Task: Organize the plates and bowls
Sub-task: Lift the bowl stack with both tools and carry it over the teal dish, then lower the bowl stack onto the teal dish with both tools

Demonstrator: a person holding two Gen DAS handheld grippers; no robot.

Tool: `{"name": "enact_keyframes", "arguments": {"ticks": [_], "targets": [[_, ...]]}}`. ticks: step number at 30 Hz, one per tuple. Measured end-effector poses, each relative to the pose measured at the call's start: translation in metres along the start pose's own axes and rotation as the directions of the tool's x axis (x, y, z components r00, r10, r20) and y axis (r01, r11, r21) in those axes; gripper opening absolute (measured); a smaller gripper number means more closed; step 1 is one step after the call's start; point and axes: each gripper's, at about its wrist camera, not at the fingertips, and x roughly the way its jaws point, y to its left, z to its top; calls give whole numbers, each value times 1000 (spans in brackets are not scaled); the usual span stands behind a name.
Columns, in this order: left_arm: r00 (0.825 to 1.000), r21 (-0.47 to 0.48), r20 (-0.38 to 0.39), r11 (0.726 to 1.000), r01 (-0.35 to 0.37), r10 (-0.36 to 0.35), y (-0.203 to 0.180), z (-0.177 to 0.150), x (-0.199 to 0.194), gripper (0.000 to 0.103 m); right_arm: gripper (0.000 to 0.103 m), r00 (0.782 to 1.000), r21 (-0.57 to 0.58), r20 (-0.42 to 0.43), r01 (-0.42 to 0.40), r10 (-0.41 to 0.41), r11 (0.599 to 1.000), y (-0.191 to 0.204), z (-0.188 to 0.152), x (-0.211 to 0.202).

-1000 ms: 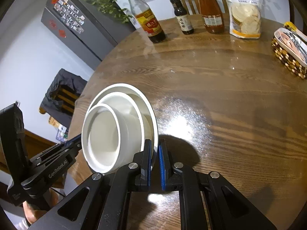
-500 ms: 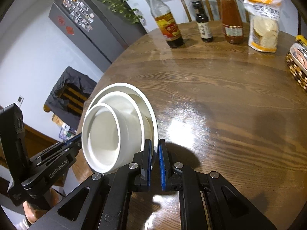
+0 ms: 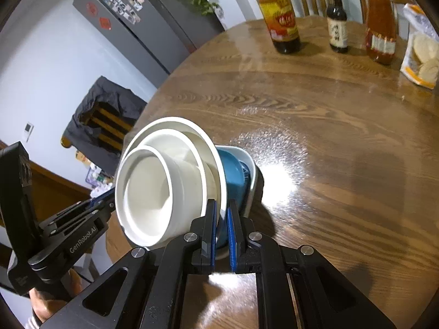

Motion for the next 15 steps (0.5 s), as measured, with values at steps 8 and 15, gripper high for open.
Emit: {"name": "enact_keyframes", "arguments": {"ticks": [8,15], "targets": [[995,23,-97,1000,7,-4,7,8,38,3,12,999,75,-30,29,-27,997,-9,2,21],[995,79,-94,997,26,-18,6,19,46,3,12,999,124,-11,52,-51,991,-14,10,23]]}}
